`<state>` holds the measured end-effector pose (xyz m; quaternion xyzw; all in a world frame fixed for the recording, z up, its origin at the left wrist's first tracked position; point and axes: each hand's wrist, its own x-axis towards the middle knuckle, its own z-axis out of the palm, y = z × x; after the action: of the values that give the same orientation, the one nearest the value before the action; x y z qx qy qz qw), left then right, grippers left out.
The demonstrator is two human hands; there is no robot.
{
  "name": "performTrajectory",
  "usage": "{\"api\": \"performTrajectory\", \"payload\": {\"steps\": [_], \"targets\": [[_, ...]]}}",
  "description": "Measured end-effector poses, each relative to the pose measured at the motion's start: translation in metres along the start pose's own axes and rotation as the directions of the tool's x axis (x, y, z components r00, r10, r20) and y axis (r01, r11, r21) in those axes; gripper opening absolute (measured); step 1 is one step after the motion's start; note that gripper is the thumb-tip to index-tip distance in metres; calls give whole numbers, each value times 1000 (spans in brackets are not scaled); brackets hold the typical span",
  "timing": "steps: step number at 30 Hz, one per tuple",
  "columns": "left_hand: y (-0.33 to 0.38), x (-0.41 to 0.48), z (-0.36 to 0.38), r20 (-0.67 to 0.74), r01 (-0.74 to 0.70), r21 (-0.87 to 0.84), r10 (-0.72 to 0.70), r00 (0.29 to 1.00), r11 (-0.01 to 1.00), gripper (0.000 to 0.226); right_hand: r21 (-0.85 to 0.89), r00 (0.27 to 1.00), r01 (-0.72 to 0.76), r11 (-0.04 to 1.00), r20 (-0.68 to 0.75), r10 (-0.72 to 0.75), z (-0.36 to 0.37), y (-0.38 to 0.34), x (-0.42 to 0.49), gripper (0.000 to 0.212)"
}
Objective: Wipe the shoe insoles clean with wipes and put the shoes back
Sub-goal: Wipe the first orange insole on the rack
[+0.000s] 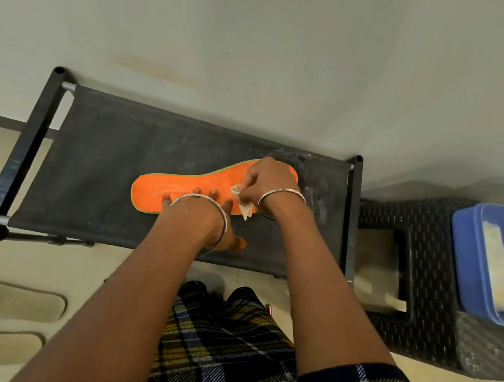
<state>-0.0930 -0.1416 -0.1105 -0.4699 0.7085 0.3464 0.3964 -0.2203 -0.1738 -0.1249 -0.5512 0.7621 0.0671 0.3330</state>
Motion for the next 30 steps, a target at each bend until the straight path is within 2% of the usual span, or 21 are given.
{"api": "performTrajectory", "payload": {"steps": [3,6,8,10,13,15,18,23,28,30], "targets": [[-4,6,2,8,16,-6,-16,1000,1000,94,35,996,-94,995,-3,95,-5,9,1,39],[-6,5,1,-9,2,-33,-2,1000,999,94,104,955,-256,961,-125,268,-18,31,0,46],[-6,6,2,-2,6,-32,-6,1000,999,94,148,933,-290,945,-177,314,-22,40,-1,45],[-5,6,2,-5,10,-26,-10,1000,1000,94,111,939,-250,962,-214,269,-19,37,-3,42],[-2,4,1,-9,9,-22,-9,1000,1000,94,16,960,-124,992,-249,125,-10,17,-5,35],[-1,2,1,-11,7,-17,-7,1000,1000,93,30,967,-53,998,-249,59,-5,7,-5,31],[-2,2,0,-7,10,-19,-10,1000,1000,94,132,952,-87,987,-280,122,-8,14,-2,27],[-1,-3,-3,-7,20,49,-19,1000,999,93,271,877,-186,945,-389,284,-21,42,2,19],[5,-4,-4,-9,47,76,-47,999,996,94,243,943,-74,967,-298,147,-7,26,6,17],[7,-4,-4,-19,45,70,-44,999,997,94,250,942,-81,965,-296,155,-8,27,6,14]]}}
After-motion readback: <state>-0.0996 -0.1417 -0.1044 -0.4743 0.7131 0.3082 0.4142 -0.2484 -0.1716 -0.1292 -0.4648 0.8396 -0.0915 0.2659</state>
